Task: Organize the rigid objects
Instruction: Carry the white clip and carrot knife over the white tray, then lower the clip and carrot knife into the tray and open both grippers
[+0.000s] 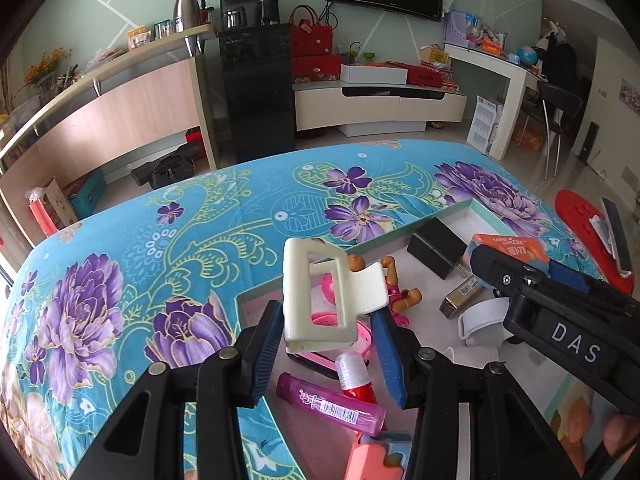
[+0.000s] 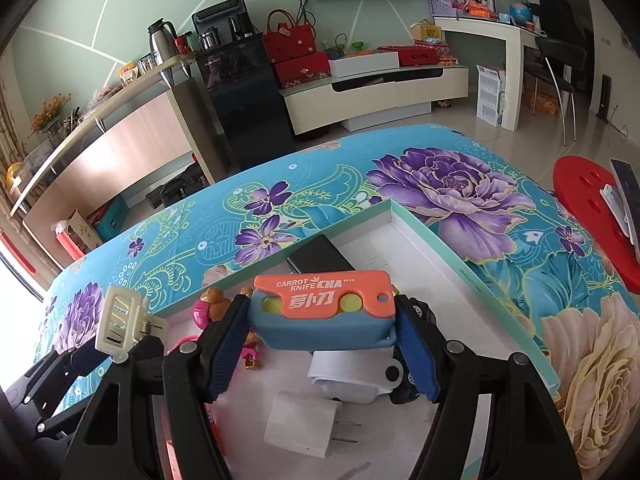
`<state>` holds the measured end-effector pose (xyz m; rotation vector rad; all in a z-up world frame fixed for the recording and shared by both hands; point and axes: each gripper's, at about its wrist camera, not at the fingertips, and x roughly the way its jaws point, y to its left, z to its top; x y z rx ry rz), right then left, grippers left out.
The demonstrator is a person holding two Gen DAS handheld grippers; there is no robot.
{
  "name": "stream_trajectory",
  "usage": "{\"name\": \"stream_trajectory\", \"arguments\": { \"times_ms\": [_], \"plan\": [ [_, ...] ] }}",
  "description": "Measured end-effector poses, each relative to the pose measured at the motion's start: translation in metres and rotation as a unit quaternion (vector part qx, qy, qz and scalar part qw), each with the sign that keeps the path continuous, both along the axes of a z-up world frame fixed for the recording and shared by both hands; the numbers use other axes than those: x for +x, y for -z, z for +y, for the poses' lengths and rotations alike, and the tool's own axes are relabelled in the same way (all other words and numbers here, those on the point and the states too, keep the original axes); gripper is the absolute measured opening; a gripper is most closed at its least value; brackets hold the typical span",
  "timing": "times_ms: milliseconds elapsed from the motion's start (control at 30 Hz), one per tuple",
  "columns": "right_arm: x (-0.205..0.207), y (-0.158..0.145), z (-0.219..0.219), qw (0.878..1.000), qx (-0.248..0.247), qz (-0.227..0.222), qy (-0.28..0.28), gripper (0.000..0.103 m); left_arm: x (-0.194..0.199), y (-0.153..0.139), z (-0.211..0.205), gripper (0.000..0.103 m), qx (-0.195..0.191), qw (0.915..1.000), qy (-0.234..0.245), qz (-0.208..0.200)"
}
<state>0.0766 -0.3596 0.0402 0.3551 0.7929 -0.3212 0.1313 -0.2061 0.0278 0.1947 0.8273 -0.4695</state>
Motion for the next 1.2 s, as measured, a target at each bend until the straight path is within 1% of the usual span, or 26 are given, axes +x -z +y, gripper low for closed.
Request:
{"name": "stream_trajectory", "arguments": {
  "times_ms": [433,833,967,1000,1033,1200],
  "plan": [
    [0.006,0.008,0.006,1.0,0.003,0.013,-0.022,0.072,0.005,0.021,-0.009,0.048,0.019,0.9996,0.001,0.021],
    [0.009,0.01,0.011,0.999,-0.007,0.02,-0.033,0.072,0.006,0.026,-0.011,0.049,0.024,0.9992,-0.001,0.032],
    [0.011,0.011,0.013,0.999,-0.015,0.027,-0.035,0.072,0.006,0.024,-0.009,0.052,0.024,0.9991,-0.004,0.034],
    [0.011,0.01,0.013,0.999,-0.017,0.028,-0.036,0.072,0.006,0.022,-0.008,0.058,0.024,0.9992,-0.005,0.032],
    [0.011,0.01,0.014,0.999,-0.019,0.028,-0.037,0.072,0.006,0.02,-0.007,0.061,0.023,0.9993,-0.006,0.029],
    [0.01,0.004,0.016,0.999,-0.024,0.018,-0.04,0.072,0.004,0.01,-0.002,0.063,0.021,0.9996,-0.008,0.017]
  ]
}}
